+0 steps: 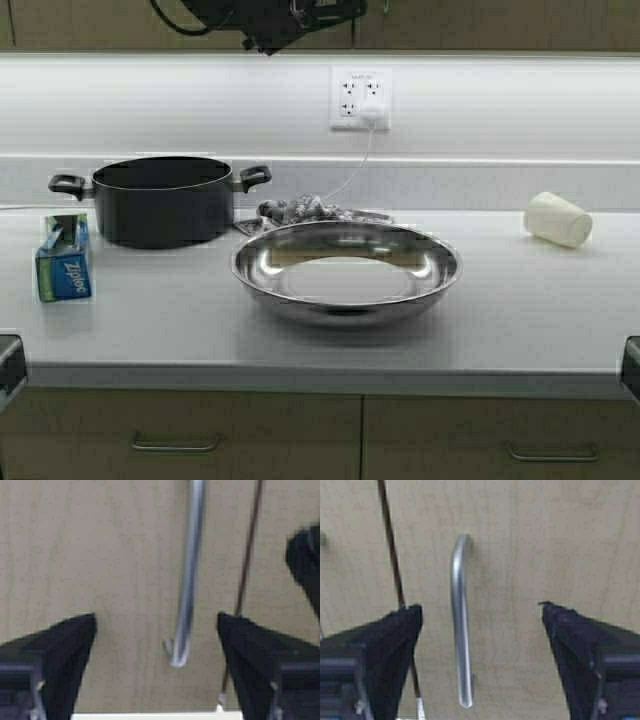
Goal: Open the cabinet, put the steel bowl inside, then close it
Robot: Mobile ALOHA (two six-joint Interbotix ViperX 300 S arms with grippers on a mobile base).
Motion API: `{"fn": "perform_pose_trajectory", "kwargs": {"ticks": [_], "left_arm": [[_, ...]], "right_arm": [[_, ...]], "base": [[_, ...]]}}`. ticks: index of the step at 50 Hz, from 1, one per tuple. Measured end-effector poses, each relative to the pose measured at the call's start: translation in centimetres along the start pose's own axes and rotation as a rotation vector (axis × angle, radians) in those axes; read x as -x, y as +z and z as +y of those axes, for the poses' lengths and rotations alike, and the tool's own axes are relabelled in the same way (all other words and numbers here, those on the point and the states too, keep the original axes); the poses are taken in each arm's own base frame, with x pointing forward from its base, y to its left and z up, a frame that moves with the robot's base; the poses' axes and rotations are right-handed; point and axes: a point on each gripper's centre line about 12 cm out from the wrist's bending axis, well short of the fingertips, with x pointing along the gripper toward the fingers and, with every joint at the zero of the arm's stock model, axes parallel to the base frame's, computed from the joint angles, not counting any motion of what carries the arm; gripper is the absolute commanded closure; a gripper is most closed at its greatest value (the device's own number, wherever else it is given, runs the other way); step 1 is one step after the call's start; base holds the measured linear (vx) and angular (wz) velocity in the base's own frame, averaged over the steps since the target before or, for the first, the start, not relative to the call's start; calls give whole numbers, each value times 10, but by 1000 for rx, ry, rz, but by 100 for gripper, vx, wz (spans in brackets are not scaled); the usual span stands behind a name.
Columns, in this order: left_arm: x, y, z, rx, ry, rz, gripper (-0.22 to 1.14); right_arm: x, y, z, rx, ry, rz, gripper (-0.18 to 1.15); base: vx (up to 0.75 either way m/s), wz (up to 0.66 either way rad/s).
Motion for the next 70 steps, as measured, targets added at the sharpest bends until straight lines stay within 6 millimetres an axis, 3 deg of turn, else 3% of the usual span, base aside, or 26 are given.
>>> {"fn": "perform_pose_trajectory", "kwargs": {"ticks": [8,12,17,20,27,33,44,54,64,70], "left_arm": [[-3,-4,-4,-5,-4,1,17],[-7,-7,-6,-2,-9,13,43],[-17,-8,-10,5,-34,57,89],[-20,-11,-8,9,-46,99,103],[-26,-5,-7,14,-85,164,84],[-20,3,1,0,-97,189,87],[26,23,7,-40,-139,226,89],[69,40,25,-60,-151,256,89],[100,52,41,-63,-147,271,89],[107,54,51,-64,-135,280,89]], "right_arm": [[-7,2,5,-6,6,-8,38],[-12,3,7,-11,8,-12,64],[-17,1,12,-10,22,-5,95],[-18,1,12,-9,26,1,100],[-20,2,8,-9,20,0,88],[-9,4,6,-3,29,11,90],[38,10,1,8,71,44,90],[80,15,-10,20,153,103,90],[107,14,-22,37,184,138,90],[114,12,-26,41,192,150,90]], "base": [[0,0],[0,0],[-1,0],[-2,0],[-4,3],[-6,-1],[-1,-2],[-3,-3],[-5,-2],[-9,-3]]}}
